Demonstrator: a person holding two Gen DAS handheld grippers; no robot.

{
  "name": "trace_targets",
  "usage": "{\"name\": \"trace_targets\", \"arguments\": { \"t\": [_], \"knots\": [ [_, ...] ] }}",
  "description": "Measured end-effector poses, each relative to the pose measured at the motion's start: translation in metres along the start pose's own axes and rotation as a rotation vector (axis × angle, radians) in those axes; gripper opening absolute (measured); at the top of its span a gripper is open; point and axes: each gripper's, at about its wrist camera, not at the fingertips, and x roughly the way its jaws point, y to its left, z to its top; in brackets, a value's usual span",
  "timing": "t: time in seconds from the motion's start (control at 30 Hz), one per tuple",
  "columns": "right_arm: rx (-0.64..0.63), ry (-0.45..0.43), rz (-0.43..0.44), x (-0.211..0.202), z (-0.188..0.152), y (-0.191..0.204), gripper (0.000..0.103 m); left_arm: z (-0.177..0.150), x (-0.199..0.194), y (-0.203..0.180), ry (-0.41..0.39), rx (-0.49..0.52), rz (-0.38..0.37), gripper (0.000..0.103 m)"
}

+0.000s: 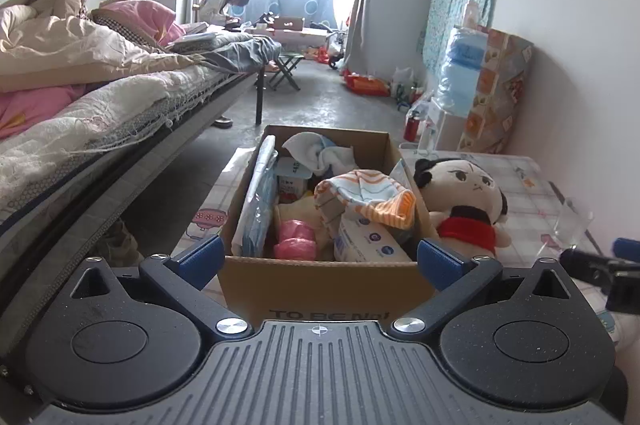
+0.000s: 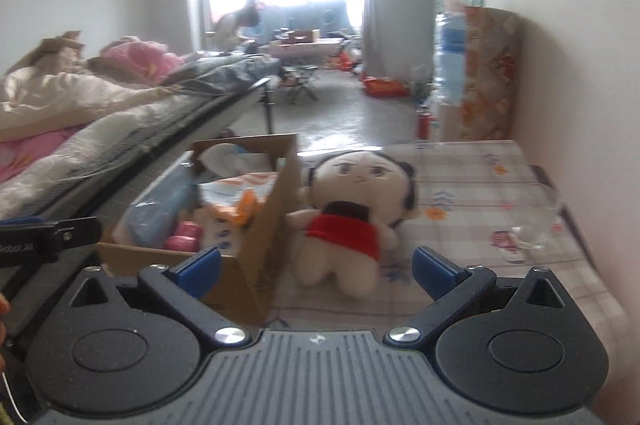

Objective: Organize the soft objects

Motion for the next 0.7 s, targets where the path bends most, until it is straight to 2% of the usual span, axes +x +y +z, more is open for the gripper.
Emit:
{"name": "trace_targets", "arguments": {
  "t": [0.07, 0.17, 0.27, 0.47, 0.57, 0.7],
  "knots": [
    [0.002, -0.013, -0.068, -0.005, 0.000, -0.006, 0.103, -0.002, -0.002, -0.008, 0.007, 0.020, 0.024, 0.103],
    [0.018, -0.014, -0.113, -0.010, 0.000, -0.014, 0.103, -0.005, -0.002, -0.017, 0.029, 0.045, 0.047, 0.103],
    [0.028, 0.002, -0.105, -0.011, 0.001, -0.017, 0.103, -0.007, 0.001, -0.022, 0.051, 0.063, 0.072, 0.103],
    [-0.006, 0.025, -0.155, -0.005, -0.003, -0.008, 0.103, -0.007, 0.009, -0.018, 0.132, 0.011, 0.097, 0.103],
    [0.036, 0.083, -0.144, 0.005, -0.008, -0.006, 0.103, -0.010, 0.012, -0.017, 0.157, 0.018, 0.128, 0.103],
    [0.071, 0.156, -0.122, 0.018, -0.017, -0.001, 0.103, -0.015, 0.013, -0.010, 0.195, 0.010, 0.114, 0.103]
  ]
}}
